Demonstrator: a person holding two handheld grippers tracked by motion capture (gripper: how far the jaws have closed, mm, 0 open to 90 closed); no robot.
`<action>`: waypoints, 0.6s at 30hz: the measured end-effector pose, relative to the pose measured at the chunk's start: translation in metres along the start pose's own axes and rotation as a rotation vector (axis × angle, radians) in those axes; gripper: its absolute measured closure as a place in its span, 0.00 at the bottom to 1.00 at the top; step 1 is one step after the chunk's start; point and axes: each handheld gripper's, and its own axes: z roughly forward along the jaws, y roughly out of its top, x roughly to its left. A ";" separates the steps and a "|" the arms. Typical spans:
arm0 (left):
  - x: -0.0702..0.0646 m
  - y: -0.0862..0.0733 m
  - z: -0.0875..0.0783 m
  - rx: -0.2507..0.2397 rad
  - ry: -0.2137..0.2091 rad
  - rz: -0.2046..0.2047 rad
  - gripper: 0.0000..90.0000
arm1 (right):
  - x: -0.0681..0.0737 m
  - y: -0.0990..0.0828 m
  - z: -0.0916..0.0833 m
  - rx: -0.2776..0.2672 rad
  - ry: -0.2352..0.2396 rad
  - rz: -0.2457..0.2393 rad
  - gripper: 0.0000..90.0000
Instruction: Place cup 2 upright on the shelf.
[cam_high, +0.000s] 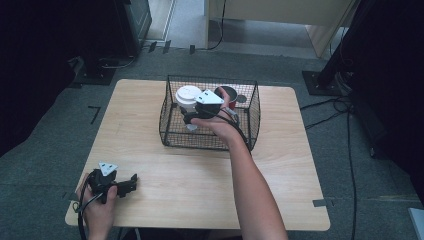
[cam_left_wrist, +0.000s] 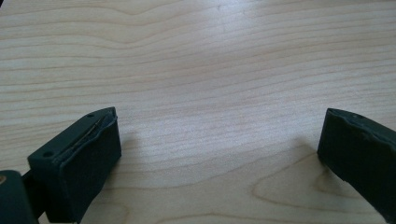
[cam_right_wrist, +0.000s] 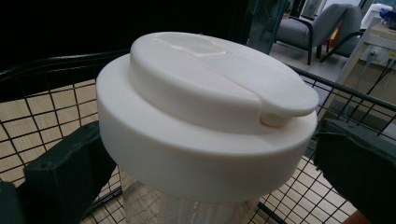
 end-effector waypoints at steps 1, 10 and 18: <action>0.000 0.000 0.000 0.000 0.000 0.000 0.00 | 0.000 0.000 -0.001 -0.002 0.002 -0.006 0.00; 0.000 0.000 0.000 0.001 0.000 0.002 0.00 | -0.004 0.001 -0.010 -0.009 0.017 -0.032 0.00; 0.000 0.000 0.000 0.001 0.000 0.001 0.00 | -0.009 0.004 -0.019 -0.021 0.019 -0.030 0.00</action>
